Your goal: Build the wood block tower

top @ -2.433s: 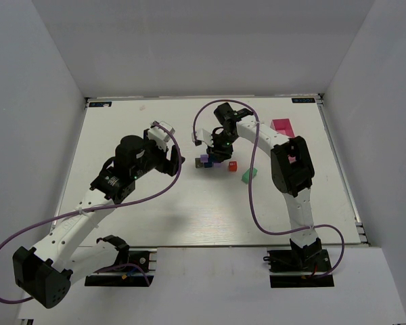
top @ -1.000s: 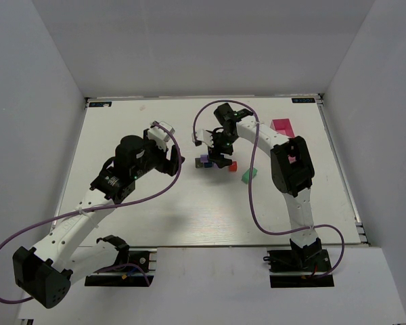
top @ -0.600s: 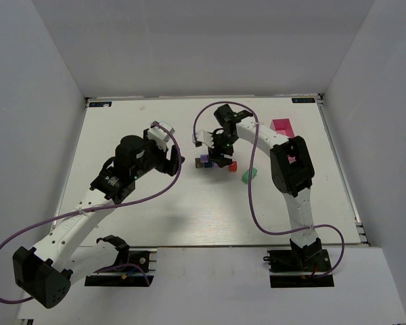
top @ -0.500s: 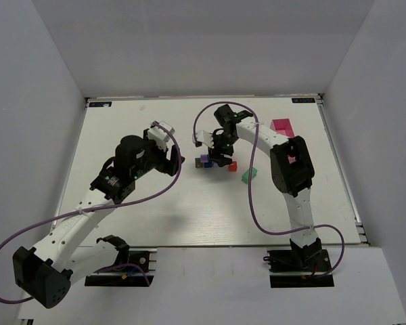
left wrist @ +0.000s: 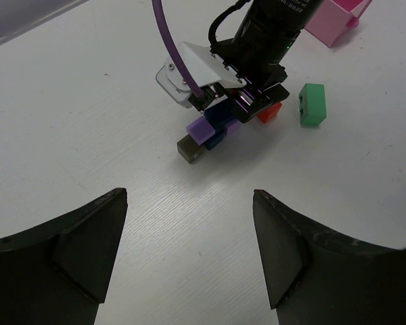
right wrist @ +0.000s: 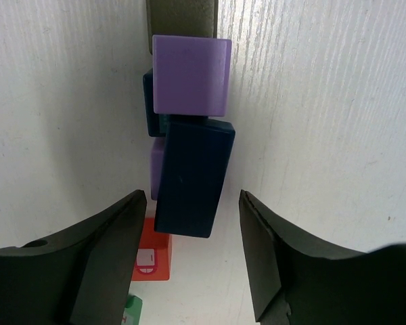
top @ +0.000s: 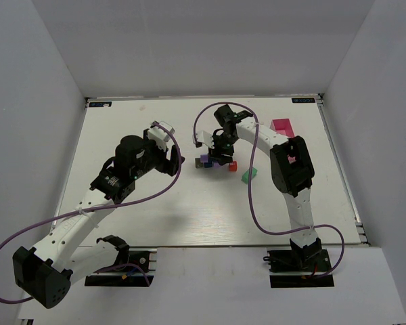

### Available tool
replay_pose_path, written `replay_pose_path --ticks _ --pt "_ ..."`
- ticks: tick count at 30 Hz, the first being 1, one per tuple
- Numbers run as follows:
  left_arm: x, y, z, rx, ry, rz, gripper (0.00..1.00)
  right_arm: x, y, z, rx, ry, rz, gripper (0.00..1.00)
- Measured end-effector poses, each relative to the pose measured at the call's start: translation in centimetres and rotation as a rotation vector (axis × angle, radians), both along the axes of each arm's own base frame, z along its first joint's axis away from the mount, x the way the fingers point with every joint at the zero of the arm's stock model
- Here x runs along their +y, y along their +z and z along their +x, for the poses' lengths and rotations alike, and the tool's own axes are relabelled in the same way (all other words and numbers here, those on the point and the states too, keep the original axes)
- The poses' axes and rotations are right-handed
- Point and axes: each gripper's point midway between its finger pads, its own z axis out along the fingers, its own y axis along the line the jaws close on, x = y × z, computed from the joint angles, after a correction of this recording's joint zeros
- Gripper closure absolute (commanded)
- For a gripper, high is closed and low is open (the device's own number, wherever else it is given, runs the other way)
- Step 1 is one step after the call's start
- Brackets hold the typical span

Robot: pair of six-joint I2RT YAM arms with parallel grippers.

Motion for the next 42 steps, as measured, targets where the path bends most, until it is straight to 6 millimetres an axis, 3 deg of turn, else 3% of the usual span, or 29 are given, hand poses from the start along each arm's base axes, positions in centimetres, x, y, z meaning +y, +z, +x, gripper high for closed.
replay_pose_path --ticks 42 --pt "0.00 0.00 0.00 0.000 0.000 0.000 0.15 -0.25 -0.76 0.33 -0.027 0.014 -0.011 0.55"
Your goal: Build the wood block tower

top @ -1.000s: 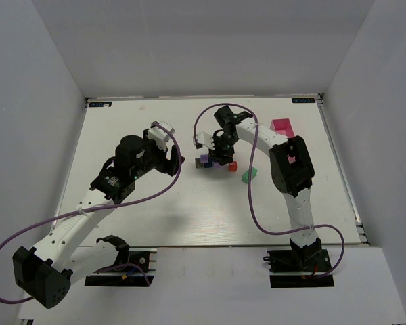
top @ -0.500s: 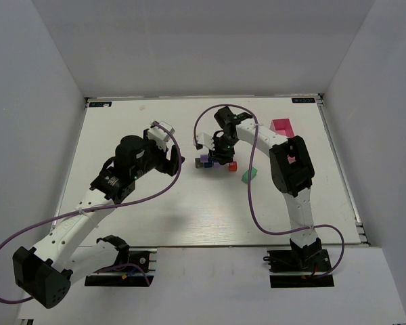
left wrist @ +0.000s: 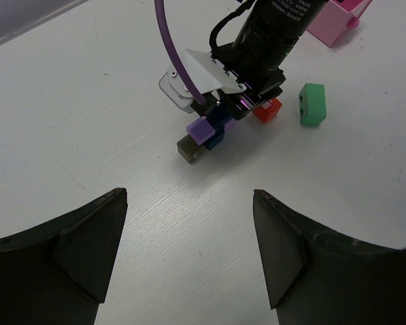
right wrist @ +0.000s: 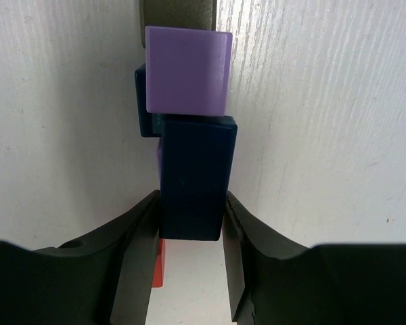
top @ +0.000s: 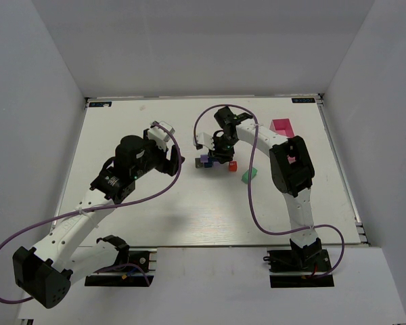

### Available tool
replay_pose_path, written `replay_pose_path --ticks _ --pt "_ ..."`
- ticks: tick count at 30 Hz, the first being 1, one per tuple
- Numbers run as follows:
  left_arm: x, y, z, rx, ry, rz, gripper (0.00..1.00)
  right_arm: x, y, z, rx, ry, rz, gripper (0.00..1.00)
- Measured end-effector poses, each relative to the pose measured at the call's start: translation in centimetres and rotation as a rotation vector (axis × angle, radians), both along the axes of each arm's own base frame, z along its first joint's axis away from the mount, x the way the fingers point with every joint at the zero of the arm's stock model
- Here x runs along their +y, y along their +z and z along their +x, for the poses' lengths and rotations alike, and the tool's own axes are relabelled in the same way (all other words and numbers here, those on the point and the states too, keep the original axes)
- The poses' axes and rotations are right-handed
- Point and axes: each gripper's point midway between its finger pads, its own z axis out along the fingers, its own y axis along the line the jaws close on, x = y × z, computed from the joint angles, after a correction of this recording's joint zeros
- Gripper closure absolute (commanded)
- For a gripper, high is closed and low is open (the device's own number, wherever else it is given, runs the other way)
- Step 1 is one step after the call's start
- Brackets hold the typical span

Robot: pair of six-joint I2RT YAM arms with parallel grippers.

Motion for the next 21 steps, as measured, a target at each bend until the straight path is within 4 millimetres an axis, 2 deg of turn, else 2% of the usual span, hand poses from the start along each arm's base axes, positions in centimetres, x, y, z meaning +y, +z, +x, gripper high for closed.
replay_pose_path --ticks 10,14,21 --pt "0.00 0.00 0.00 0.000 0.000 0.000 0.15 -0.08 -0.05 -0.04 -0.005 0.002 -0.001 0.57" --pt "0.01 0.00 0.00 0.000 0.000 0.000 0.15 -0.08 -0.06 -0.05 -0.005 0.004 -0.001 0.52" --pt "0.01 0.00 0.00 0.000 0.000 0.000 0.15 -0.13 -0.20 -0.12 -0.004 0.007 -0.003 0.52"
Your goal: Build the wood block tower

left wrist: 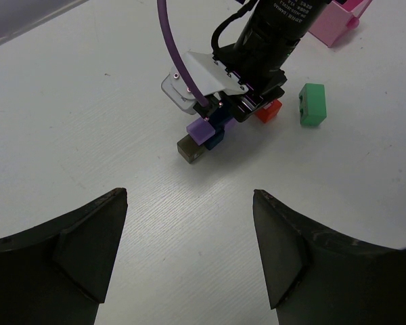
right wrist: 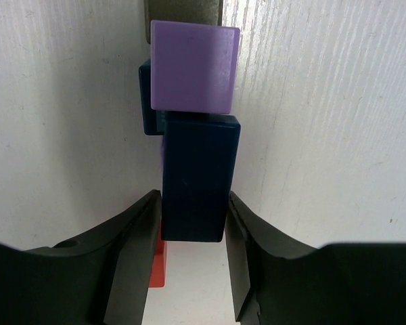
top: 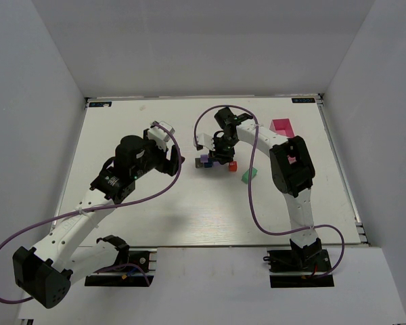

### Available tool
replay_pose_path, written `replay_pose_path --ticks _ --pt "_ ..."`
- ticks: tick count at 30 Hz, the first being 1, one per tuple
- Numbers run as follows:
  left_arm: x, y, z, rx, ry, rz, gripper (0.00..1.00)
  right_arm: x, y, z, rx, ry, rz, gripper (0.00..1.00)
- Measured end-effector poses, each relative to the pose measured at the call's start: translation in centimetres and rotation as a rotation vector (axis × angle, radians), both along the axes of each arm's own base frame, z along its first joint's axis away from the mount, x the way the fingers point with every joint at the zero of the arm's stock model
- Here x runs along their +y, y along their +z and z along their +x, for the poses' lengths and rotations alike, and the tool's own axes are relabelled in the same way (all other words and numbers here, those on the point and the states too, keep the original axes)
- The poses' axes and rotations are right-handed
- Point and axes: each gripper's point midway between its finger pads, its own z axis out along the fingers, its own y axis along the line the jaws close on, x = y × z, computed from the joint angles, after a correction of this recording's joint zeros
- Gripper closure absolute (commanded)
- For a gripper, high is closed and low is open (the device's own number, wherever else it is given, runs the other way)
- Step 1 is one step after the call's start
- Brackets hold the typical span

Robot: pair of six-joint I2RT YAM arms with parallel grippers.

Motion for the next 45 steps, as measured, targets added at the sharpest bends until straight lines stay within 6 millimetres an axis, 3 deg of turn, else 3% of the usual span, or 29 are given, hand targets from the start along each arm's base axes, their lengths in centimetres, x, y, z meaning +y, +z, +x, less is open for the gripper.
replay_pose_path --ticks 45 --pt "-0.01 0.00 0.00 0.000 0.000 0.000 0.15 -0.13 0.27 -0.11 -0.022 0.025 0.006 0.57"
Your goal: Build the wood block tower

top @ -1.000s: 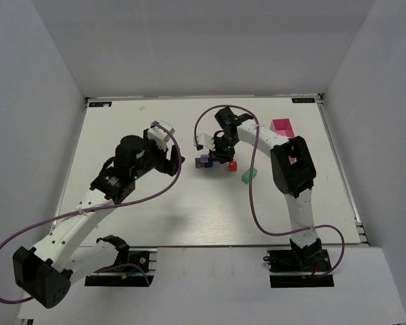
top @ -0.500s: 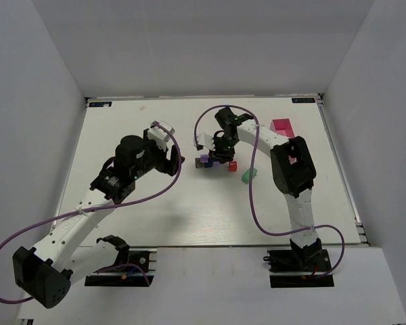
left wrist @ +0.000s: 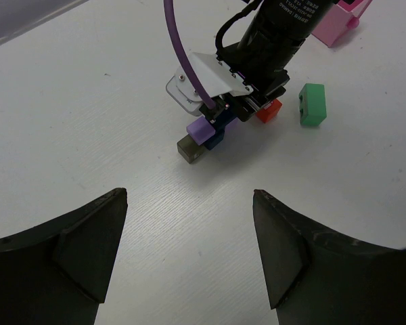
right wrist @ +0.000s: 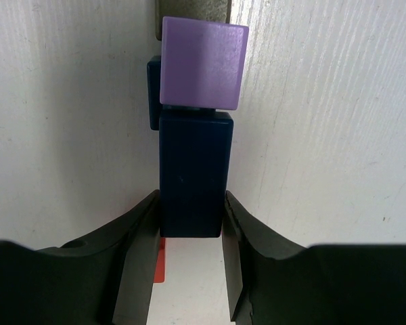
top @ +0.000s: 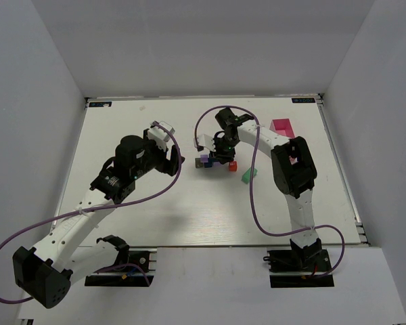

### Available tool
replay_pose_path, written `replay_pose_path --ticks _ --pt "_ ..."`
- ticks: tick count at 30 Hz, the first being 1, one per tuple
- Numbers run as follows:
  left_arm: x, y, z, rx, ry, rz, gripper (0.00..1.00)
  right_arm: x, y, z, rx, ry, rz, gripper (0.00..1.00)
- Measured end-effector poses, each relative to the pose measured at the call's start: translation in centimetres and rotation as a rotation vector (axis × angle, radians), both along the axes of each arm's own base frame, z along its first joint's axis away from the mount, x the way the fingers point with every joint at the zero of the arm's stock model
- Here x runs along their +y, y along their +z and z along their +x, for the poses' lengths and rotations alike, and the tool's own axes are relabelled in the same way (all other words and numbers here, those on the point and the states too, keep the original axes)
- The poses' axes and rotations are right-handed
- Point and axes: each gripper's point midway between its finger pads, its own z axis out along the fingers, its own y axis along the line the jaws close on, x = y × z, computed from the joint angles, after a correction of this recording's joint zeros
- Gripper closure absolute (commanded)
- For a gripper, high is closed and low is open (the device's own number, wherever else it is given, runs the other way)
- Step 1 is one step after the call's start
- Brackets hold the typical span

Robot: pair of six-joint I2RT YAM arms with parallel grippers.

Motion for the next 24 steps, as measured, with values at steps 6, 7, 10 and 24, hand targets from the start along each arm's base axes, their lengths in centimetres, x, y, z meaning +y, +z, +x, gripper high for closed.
replay_pose_path --ticks 6,7,10,24 --pt "0.00 0.00 0.00 0.000 0.000 0.000 0.15 0.00 0.00 0.01 -0.001 0.001 0.000 0.53" --pt "0.01 0.00 0.00 0.000 0.000 0.000 0.15 0.00 0.00 0.00 -0.001 0.001 0.000 0.50" --pt "0.01 0.00 0.00 0.000 0.000 0.000 0.15 0.01 0.00 0.01 0.000 0.000 0.000 0.40" --pt "0.00 0.00 0.00 0.000 0.000 0.000 0.15 -0.19 0.03 0.00 -0.019 -0.004 0.002 0.10"
